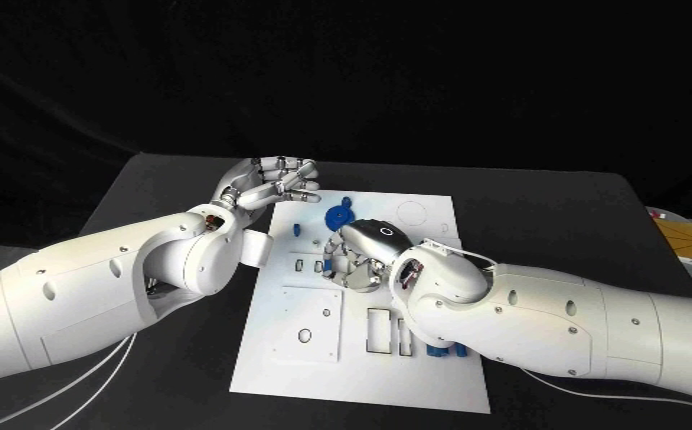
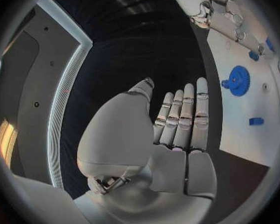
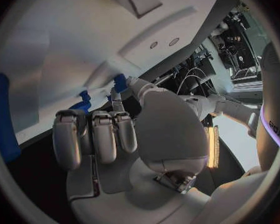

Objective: Assemble the parts on the task board

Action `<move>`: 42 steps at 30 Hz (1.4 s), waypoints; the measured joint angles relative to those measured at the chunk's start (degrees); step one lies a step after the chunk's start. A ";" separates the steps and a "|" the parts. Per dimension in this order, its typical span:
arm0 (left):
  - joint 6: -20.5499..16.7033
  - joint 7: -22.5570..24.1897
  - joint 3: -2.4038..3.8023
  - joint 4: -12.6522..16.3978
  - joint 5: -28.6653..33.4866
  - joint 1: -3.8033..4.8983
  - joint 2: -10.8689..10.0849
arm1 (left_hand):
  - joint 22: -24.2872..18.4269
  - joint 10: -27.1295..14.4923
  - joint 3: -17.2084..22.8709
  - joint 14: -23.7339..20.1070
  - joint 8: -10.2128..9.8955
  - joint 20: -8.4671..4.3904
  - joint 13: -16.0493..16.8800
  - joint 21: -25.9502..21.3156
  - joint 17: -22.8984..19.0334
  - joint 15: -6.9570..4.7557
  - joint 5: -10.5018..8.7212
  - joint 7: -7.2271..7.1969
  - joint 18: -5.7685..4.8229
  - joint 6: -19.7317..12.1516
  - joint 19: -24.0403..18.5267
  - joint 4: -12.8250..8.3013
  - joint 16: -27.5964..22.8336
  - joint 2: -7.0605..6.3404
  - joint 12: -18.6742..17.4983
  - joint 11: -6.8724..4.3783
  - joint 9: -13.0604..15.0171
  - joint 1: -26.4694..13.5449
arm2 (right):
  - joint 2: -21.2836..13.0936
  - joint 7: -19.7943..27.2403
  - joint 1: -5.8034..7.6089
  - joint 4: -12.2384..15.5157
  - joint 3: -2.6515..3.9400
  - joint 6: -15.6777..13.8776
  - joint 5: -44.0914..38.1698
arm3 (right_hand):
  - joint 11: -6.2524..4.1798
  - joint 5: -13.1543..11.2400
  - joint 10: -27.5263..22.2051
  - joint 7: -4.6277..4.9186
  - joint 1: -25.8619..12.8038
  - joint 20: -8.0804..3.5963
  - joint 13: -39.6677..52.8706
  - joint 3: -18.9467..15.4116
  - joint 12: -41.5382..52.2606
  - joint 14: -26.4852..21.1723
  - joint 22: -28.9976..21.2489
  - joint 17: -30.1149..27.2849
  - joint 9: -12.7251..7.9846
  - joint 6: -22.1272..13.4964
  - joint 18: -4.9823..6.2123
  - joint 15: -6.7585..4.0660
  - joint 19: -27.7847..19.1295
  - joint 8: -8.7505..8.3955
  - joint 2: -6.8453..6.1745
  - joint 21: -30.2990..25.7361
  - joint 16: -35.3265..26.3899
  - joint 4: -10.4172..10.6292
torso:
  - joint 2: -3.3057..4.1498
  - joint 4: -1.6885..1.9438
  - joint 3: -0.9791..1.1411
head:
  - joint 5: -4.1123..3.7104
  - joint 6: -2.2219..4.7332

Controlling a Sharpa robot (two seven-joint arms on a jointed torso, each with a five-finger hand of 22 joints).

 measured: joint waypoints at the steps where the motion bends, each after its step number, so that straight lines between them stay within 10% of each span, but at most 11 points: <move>1: 0.00 0.00 0.00 -0.01 0.00 0.00 0.01 | -0.02 0.00 0.00 0.00 0.00 0.00 0.00 0.00 0.00 0.00 0.00 0.00 0.00 0.00 0.00 0.00 0.00 0.00 0.00 0.00 0.00 0.00 | 0.07 -0.04 -0.02 -0.07 0.00 0.00 -0.18 | 0.00 0.00 0.00 0.00 0.00 0.00 0.00 0.00 0.00 0.00 0.00 0.00 0.00 0.00 0.00 0.00 0.00 -0.01 0.00 0.00 0.00 0.00 | -0.01 0.00 -0.01 | -0.02 0.00; 21: 0.01 -0.03 0.00 -0.13 0.00 0.01 0.08 | -0.05 0.00 0.00 0.00 0.00 -0.01 -0.01 0.00 -0.01 0.00 0.00 0.00 0.00 0.00 -0.42 0.00 0.00 0.00 0.00 0.00 0.00 0.00 | 0.93 -0.02 -0.23 -1.71 0.14 -0.47 -2.18 | 0.00 -0.12 0.00 -0.74 -0.45 0.00 -0.01 0.00 -0.22 0.00 -0.01 0.00 -0.13 -0.10 0.00 0.00 0.00 -0.33 -0.46 -0.21 0.00 0.00 | -0.03 -0.04 -0.03 | 0.15 -0.30; 42: 0.03 -0.11 0.00 -0.25 0.00 0.01 0.09 | -0.12 0.00 0.00 -0.21 0.00 0.00 -0.02 0.00 0.06 0.21 0.00 0.00 0.00 0.00 -0.41 0.00 0.00 0.00 0.01 0.00 0.00 0.00 | 1.23 0.00 -0.44 -2.48 -0.02 -0.60 -2.33 | 0.94 -0.30 -0.11 0.71 -2.54 0.43 -0.02 -2.74 -1.41 0.00 0.00 0.00 -0.85 -3.37 0.00 0.44 0.00 -2.21 -3.32 -0.93 0.00 1.85 | -0.04 -0.09 -0.03 | 0.18 -0.29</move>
